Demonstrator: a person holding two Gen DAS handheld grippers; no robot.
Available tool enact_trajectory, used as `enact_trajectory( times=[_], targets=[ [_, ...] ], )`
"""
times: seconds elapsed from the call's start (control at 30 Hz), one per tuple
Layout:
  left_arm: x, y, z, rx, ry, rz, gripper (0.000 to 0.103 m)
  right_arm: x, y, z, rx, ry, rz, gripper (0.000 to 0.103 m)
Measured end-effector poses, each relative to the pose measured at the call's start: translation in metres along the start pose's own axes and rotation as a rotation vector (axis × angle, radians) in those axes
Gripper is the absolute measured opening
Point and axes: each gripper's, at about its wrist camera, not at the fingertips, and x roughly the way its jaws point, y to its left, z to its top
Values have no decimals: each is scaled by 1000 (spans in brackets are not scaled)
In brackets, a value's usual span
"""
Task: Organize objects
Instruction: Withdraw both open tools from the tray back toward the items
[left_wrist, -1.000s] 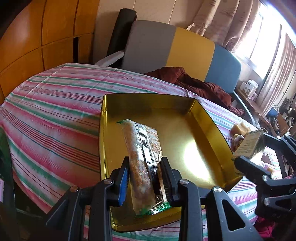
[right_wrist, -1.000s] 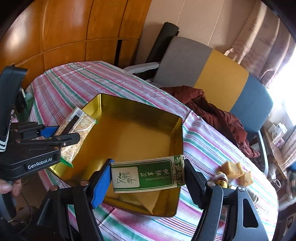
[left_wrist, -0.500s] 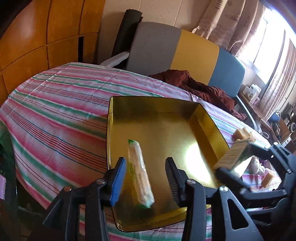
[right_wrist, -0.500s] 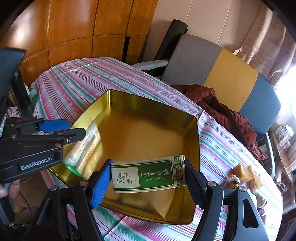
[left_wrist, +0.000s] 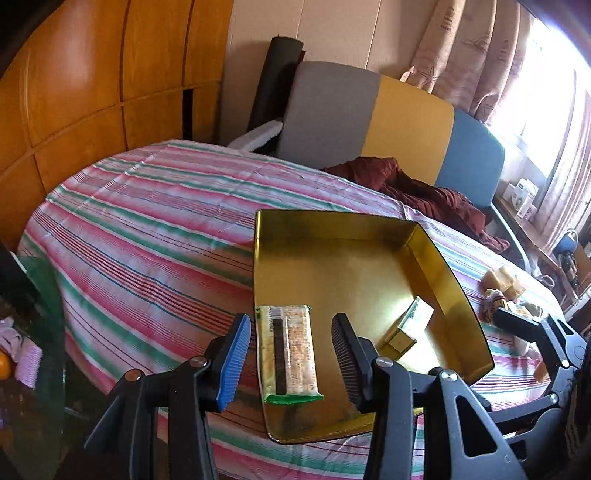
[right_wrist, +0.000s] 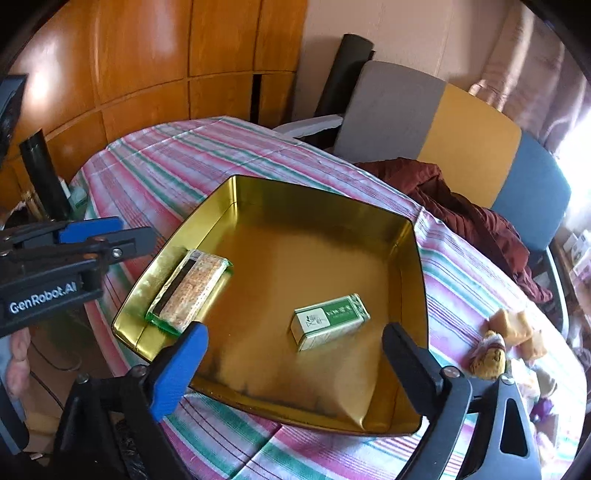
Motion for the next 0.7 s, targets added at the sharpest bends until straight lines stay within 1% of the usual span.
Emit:
enact_trajectory(
  times=[0.03, 0.13, 0.33, 0.53, 0.7],
  targets=[
    [-2, -1, 0, 6, -6, 5, 46, -2, -4, -1, 16, -5, -5, 102],
    [-9, -7, 0, 28, -26, 6, 46, -5, -14, -6, 66, -12, -18, 103],
    [-22, -28, -1, 106, -71, 19, 46, -10, -32, -14, 140, -20, -36, 103],
    [-28, -47, -5, 157, -80, -6, 46, -14, -45, -22, 181, -28, -50, 103],
    [-28, -61, -7, 191, -68, -33, 46, -18, -59, -28, 220, -33, -64, 103]
  ],
)
